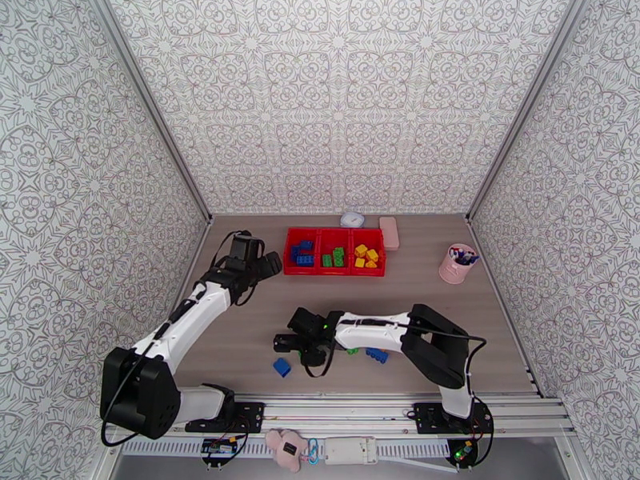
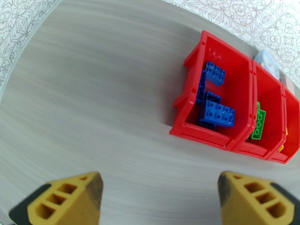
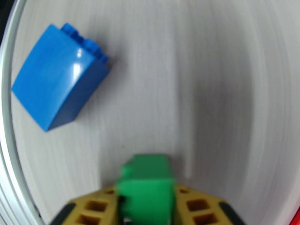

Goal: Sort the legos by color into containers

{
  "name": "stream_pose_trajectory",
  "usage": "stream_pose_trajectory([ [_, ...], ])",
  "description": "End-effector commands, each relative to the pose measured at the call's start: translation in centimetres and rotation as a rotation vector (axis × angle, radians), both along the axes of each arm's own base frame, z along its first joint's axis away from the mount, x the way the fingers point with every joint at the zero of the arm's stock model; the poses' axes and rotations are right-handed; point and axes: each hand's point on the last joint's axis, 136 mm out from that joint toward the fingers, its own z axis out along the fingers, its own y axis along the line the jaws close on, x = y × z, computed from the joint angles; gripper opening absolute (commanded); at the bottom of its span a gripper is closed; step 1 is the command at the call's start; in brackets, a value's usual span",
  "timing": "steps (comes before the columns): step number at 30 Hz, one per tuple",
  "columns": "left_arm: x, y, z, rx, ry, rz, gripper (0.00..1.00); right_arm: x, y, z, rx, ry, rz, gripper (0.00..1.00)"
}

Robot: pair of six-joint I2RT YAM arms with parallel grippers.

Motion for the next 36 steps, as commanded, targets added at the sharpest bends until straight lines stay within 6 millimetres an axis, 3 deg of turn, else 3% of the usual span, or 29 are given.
stream_pose_trajectory([
  [1, -0.5, 0.1, 0.3, -0.006, -0.014, -0.021, 0.84, 0.7, 0.4, 1.0, 0.039, -0.04, -0.035, 0.32],
  [5, -0.9, -0.2, 0.9, -0.006, -0.046, -0.044, 0.84, 1.3, 0.6, 2.7, 0.119, -0.074, -0.089, 0.28],
  [12, -2.7, -1.1, 1.8, 0.026, -0.114, -0.139, 0.86, 3.1, -0.6, 7.7, 0.334, -0.133, -0.251, 0.24],
  [19, -4.9, -3.1, 3.3, 0.053, -0.226, -0.224, 0.89, 6.7, -4.7, 12.4, 0.56, -0.254, -0.487, 0.01],
  [23, -6.2, -4.6, 3.7, 0.079, -0.275, -0.285, 0.89, 9.3, -7.8, 14.9, 0.665, -0.307, -0.637, 0.0],
  [31, -9.5, -9.1, 3.6, 0.138, -0.34, -0.503, 0.94, 15.1, -11.4, 16.1, 0.747, -0.288, -0.855, 0.0],
  [36, -11.6, -11.6, 2.8, 0.115, -0.373, -0.642, 0.99, 18.7, -11.3, 16.1, 0.773, -0.234, -0.899, 0.0],
])
